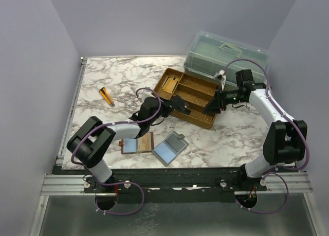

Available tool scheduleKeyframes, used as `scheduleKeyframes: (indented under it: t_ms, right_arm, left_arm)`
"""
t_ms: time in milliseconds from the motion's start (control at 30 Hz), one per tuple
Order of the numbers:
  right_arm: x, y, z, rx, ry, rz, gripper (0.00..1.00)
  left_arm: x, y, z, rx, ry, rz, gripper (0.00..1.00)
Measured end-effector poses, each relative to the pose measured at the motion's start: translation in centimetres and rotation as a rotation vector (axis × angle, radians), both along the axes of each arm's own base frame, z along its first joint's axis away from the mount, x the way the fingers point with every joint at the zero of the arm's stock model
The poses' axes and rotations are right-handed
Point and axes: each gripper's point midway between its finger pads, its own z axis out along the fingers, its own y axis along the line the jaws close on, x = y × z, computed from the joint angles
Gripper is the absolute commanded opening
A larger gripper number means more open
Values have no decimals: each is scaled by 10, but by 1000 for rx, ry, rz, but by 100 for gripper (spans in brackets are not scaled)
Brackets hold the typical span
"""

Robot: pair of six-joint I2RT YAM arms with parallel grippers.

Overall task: Take the credit cards out of the card holder
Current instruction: Place the credit card in the storage box.

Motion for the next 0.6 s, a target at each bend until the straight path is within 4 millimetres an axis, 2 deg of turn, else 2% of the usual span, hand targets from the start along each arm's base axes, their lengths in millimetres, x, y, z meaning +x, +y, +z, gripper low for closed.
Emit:
scheduleKeyframes:
  t_ms: [100,300,467,600]
  right_arm:
    - [-1,-4,-2,11,11,-18,47]
    - [-1,-6,2,33,5,-31,47]
    - [-1,-6,5,45,-4,-31,47]
    - [-1,-6,8,53,-15,-33,48]
  left_arm:
    - [7,-6,-8,30,49,58,0]
    - [24,-9,-6,29,102,169,0]
    - [33,-12,-30,38,193,215,0]
    - [27,-16,-48,52,252,221,0]
